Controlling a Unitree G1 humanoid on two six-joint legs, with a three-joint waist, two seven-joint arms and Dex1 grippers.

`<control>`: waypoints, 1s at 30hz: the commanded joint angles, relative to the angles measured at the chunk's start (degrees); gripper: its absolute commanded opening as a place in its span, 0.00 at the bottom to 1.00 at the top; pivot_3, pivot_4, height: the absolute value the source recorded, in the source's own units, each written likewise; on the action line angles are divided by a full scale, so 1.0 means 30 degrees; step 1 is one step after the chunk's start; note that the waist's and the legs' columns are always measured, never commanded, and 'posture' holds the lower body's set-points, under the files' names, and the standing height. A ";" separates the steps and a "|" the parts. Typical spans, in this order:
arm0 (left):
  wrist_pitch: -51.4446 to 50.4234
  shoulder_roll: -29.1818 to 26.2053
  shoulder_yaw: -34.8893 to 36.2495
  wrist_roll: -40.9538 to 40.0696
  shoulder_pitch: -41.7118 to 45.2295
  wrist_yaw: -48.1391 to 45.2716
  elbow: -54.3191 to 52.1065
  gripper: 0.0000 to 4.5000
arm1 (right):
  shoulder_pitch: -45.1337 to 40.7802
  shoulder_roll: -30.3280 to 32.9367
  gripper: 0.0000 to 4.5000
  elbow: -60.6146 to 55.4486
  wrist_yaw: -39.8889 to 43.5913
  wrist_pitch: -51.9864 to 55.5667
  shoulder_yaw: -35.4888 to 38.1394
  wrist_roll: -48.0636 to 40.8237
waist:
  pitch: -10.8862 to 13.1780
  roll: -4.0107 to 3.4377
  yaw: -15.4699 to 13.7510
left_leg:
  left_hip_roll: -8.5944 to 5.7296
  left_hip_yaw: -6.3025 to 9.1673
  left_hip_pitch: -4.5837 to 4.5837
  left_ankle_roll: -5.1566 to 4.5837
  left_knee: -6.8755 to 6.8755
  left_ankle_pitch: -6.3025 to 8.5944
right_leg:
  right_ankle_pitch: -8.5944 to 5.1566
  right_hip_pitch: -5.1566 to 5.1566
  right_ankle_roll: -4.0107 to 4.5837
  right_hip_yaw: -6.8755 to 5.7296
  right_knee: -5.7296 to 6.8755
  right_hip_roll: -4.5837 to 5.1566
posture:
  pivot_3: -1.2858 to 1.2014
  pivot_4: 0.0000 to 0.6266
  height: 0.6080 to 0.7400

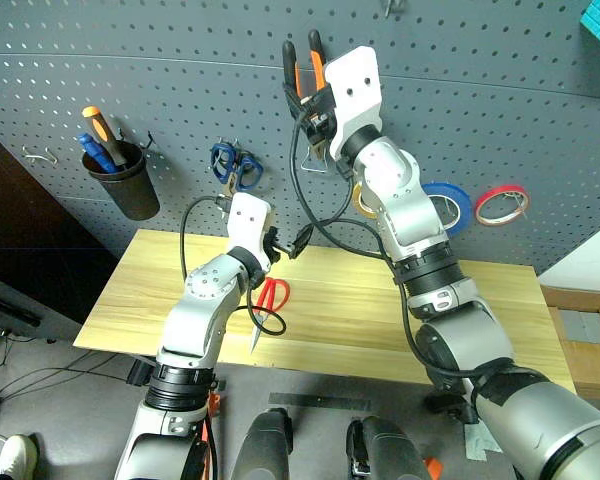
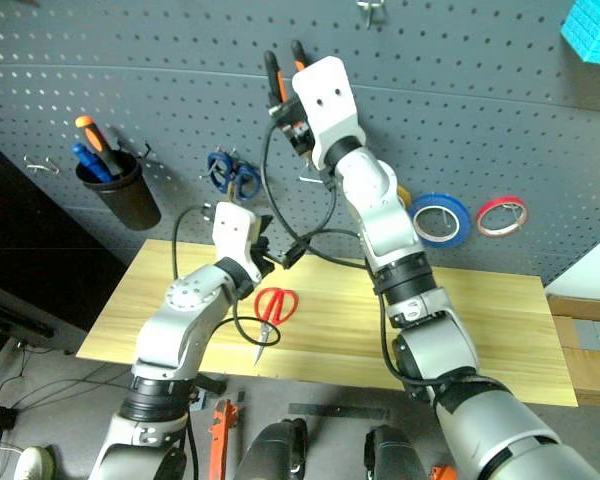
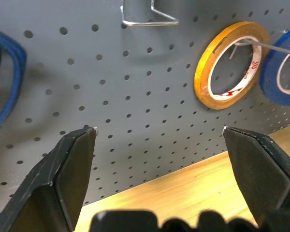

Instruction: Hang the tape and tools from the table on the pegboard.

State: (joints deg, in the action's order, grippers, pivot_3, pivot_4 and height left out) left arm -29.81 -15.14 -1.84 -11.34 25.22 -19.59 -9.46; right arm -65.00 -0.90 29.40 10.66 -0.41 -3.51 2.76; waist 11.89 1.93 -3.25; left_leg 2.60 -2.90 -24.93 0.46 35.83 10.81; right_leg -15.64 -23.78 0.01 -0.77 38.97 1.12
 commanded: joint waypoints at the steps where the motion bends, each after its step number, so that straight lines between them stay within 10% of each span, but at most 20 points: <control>1: -0.0327 -0.0272 0.0218 -0.0195 0.0000 -0.0080 -0.1635 1.00 | -0.0397 -0.0356 0.62 -0.0106 -0.0528 -0.1524 0.0239 -0.0262 | 0.0004 0.0000 -0.0003 | 0.0001 0.0001 0.0000 0.0000 -0.0001 0.0000 | 0.0000 0.0000 -0.0001 0.0001 0.0000 0.0000 | 0.63 0.29 1.00; 23: -0.2796 -0.1296 0.0558 -0.0716 -0.0834 -0.0004 -0.3916 1.00 | 0.2305 0.0048 0.62 0.2351 -0.1346 -0.3102 0.0460 -0.0004 | 0.0262 -0.0021 -0.0479 | 0.0004 0.0026 0.0030 -0.0003 -0.0007 0.0002 | -0.0005 0.0036 -0.0002 -0.0009 -0.0007 0.0005 | 0.65 0.38 1.00; 27: -0.2565 -0.1091 0.0465 -0.0675 -0.0603 0.0069 -0.3542 1.00 | 0.2254 0.0446 0.98 0.1889 -0.1381 -0.2920 0.0589 0.0003 | 0.0303 -0.0018 -0.0472 | 0.0003 0.0043 0.0040 -0.0001 0.0000 -0.0001 | -0.0006 0.0052 -0.0002 -0.0020 -0.0006 0.0007 | 0.64 0.37 1.00; 30: -0.2304 -0.0932 0.0417 -0.0633 -0.0561 0.0059 -0.3254 1.00 | 0.2918 0.1110 0.99 0.0170 -0.0890 -0.2310 0.0525 0.0049 | 0.0326 -0.0014 -0.0597 | 0.0001 0.0079 0.0040 0.0032 0.0009 -0.0031 | -0.0006 0.0069 -0.0003 -0.0046 -0.0006 0.0007 | 0.64 0.36 1.00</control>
State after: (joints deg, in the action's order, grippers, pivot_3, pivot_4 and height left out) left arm -38.24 -18.20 -0.75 -13.12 22.80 -19.41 -18.31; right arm -56.49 0.48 33.88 8.05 -8.30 -3.56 3.30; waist 12.87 1.88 -5.04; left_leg 2.60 -2.63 -24.81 0.56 35.87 10.71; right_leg -15.66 -23.55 0.00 -0.94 38.94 1.15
